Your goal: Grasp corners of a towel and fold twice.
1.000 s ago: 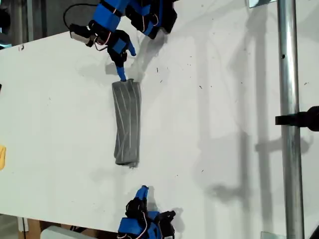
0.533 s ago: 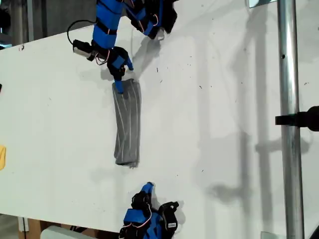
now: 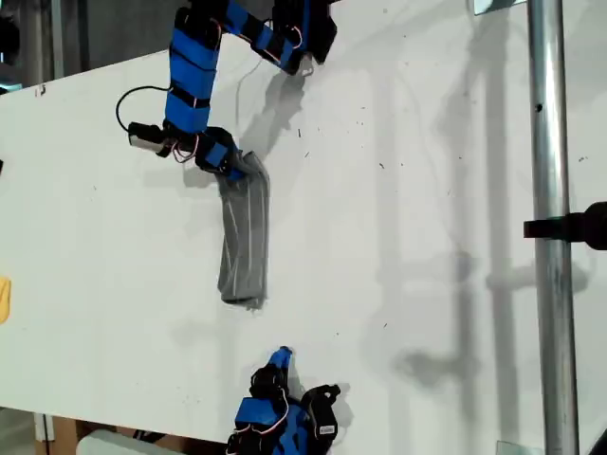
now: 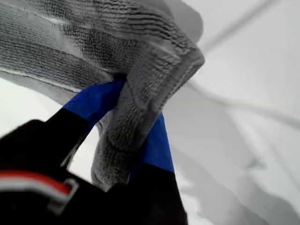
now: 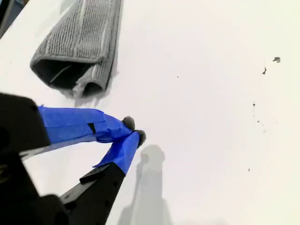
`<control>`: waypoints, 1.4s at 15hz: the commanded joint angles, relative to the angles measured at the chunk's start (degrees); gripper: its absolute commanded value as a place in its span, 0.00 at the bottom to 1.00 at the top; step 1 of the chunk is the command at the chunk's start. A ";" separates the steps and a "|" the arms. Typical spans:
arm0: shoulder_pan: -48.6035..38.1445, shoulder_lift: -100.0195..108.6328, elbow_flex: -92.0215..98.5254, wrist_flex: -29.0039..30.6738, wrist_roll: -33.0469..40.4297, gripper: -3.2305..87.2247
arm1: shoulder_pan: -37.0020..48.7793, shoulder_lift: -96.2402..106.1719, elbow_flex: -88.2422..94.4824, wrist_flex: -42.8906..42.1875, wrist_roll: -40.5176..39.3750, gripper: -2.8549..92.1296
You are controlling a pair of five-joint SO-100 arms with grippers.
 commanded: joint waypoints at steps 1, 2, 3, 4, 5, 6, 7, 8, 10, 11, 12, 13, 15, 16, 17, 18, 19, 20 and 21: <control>0.79 0.35 0.53 -0.35 0.35 0.01 | 4.57 33.84 9.23 18.54 -1.23 0.04; 0.62 0.35 0.53 -0.35 0.53 0.01 | 5.54 45.26 9.49 26.98 -1.05 0.03; 0.53 0.35 0.62 -0.35 0.70 0.01 | 3.60 49.83 7.12 30.41 0.35 0.03; 0.62 0.35 0.62 -0.35 0.70 0.01 | 0.70 47.46 5.54 26.98 1.93 0.03; 0.79 0.35 0.70 -0.35 0.18 0.01 | -1.23 38.85 5.63 17.67 2.11 0.03; 0.79 0.35 0.88 -0.26 -0.97 0.01 | -3.08 26.37 3.52 7.03 1.76 0.03; 0.79 0.35 0.97 0.09 -2.55 0.02 | -3.52 13.01 -1.76 0.09 2.20 0.12; 0.88 0.35 0.97 0.26 -2.81 0.02 | -4.31 0.88 -13.36 2.20 4.39 0.38; 0.97 0.35 0.97 0.35 -1.93 0.05 | -6.33 -3.60 -34.54 6.68 2.02 0.55; 0.97 0.35 1.05 0.35 -3.69 0.09 | -5.10 3.34 -34.01 3.43 0.62 0.46; 0.88 0.35 1.05 0.35 -4.66 0.10 | -2.29 10.63 -28.30 1.67 -0.53 0.35; 0.88 0.35 1.05 0.35 -3.78 0.10 | 0.62 18.02 -19.78 3.78 -0.53 0.27; 0.53 0.35 1.05 0.35 -1.41 0.10 | 1.23 35.07 2.81 2.46 -0.18 0.25; 0.53 0.35 1.05 0.35 0.62 0.10 | -0.70 42.19 11.69 2.37 0.62 0.18; 0.53 0.35 1.05 0.35 4.13 0.10 | -3.08 50.36 20.13 2.29 2.64 0.08; 0.53 0.35 1.05 0.35 14.94 0.10 | -5.19 60.03 28.12 2.29 2.72 0.03; 0.70 0.35 1.14 0.00 28.83 0.10 | -7.82 69.08 33.75 4.83 5.54 0.03; 0.70 0.35 1.32 -0.44 30.41 0.10 | -10.72 74.79 37.27 6.86 7.65 0.03; 0.62 0.35 1.32 -0.35 30.32 0.10 | -13.10 77.17 39.55 8.53 9.49 0.03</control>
